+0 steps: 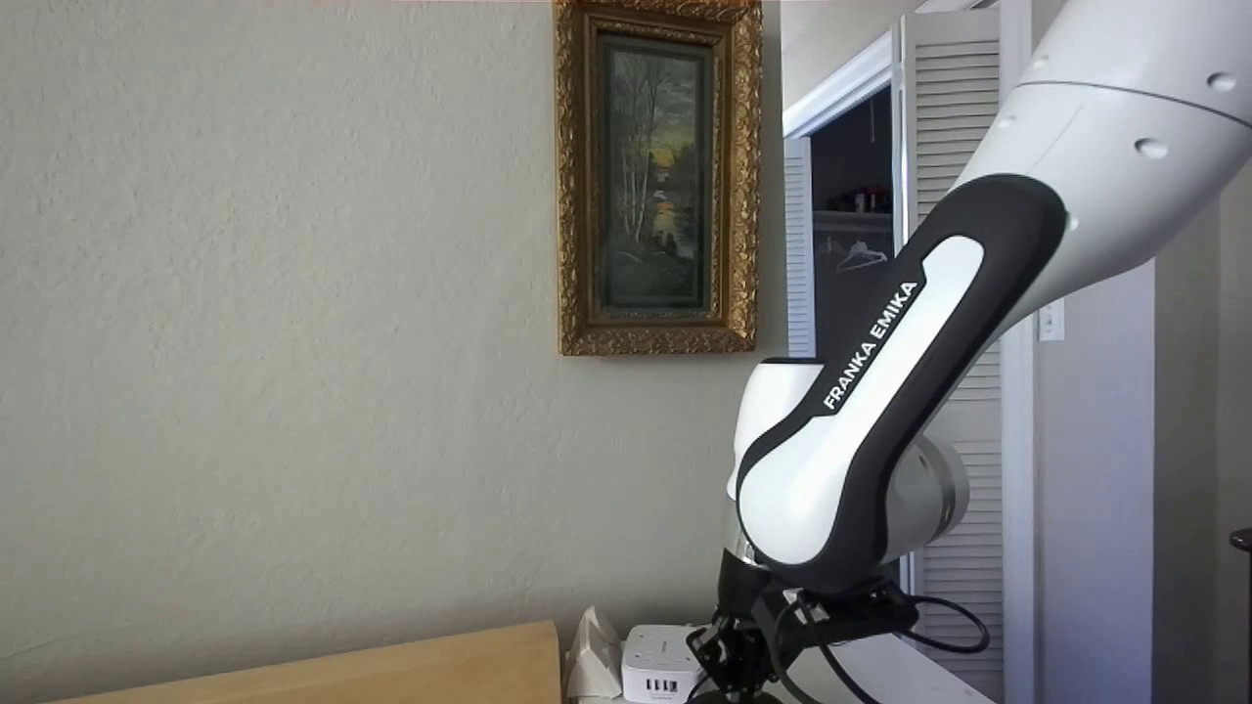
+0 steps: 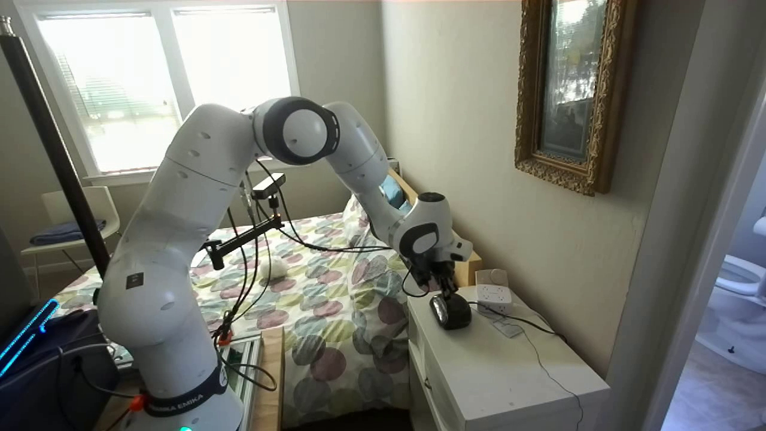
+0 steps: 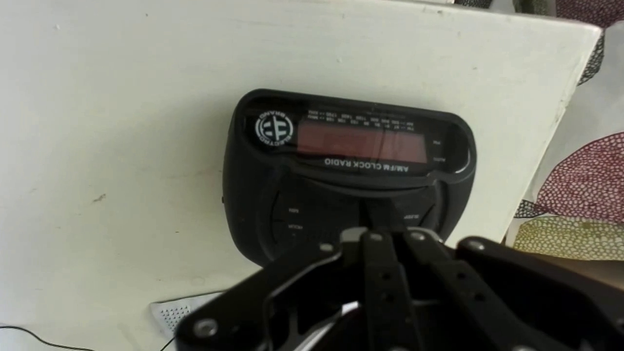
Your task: Press the button on the black object
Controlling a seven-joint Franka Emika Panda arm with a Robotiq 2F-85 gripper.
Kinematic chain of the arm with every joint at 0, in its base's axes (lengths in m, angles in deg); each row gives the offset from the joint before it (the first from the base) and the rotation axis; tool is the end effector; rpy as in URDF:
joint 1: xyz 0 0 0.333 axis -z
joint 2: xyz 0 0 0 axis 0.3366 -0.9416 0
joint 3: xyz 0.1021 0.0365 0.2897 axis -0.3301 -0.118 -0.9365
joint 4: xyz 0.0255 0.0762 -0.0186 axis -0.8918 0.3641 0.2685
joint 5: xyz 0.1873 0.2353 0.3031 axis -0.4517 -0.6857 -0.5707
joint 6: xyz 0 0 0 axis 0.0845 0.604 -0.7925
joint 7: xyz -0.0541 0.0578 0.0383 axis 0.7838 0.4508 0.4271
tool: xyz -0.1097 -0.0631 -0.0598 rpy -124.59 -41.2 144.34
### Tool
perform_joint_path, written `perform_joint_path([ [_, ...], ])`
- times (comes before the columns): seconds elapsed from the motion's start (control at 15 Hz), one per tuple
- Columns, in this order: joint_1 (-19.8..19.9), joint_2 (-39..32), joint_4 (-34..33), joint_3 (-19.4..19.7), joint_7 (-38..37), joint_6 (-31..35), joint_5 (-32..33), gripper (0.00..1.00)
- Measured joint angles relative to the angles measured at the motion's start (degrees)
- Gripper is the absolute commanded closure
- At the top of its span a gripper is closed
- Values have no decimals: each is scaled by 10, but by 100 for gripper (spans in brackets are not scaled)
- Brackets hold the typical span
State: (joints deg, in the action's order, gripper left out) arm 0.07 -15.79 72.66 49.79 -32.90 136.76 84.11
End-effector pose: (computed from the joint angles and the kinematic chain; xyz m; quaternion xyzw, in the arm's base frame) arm 0.6137 0.2195 0.0988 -0.9936 -0.0262 -0.1019 0.0405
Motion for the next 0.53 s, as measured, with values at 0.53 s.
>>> perform_joint_path([
  [0.53,-27,-8,-8,25,-15,-1,2,100],
])
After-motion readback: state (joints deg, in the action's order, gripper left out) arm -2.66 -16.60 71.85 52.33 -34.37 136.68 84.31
